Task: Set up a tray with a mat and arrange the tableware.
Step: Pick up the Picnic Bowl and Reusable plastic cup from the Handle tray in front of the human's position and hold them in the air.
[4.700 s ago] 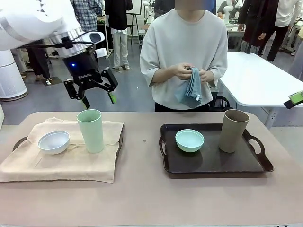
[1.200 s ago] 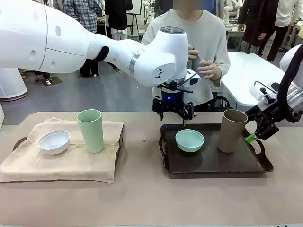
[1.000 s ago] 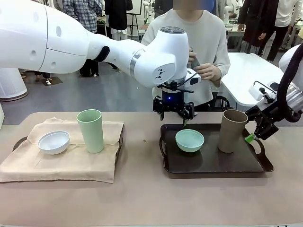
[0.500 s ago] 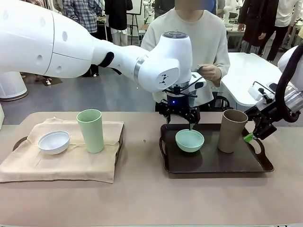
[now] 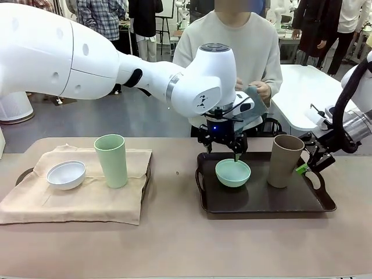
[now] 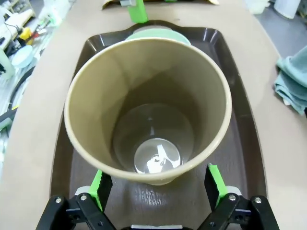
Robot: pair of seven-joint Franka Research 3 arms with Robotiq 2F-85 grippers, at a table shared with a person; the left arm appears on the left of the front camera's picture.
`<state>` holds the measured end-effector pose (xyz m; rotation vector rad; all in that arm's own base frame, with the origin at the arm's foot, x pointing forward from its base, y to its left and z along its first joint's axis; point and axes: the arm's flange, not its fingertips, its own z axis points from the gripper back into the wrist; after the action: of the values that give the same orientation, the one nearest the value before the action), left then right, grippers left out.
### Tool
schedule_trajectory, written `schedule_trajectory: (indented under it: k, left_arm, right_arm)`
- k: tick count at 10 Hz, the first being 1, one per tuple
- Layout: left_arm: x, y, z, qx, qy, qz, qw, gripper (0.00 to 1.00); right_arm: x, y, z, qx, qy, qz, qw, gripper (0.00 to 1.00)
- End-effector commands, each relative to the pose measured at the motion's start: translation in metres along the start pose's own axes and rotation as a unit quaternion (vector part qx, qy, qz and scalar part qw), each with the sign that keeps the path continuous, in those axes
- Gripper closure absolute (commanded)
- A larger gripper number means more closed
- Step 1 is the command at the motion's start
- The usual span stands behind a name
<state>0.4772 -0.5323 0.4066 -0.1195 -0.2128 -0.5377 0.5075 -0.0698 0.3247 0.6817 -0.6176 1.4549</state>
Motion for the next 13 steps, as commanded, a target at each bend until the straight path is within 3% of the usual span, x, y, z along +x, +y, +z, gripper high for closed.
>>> schedule_trajectory:
  k: [1,7,13]
  left_arm:
    - [0.006,0.001,-0.004,-0.007,0.002,0.002,1.000,0.00]
    - [0.011,0.014,-0.030,-0.004,0.017,0.024,1.000,0.00]
    - [0.016,0.019,-0.048,-0.005,0.033,0.050,0.998,0.00]
  right_arm:
    - [-0.004,-0.007,-0.005,0.007,-0.030,0.015,0.999,0.00]
    - [0.010,-0.003,-0.042,0.033,-0.060,0.039,0.997,0.00]
    - [0.014,-0.008,-0.065,0.041,-0.044,0.036,0.998,0.00]
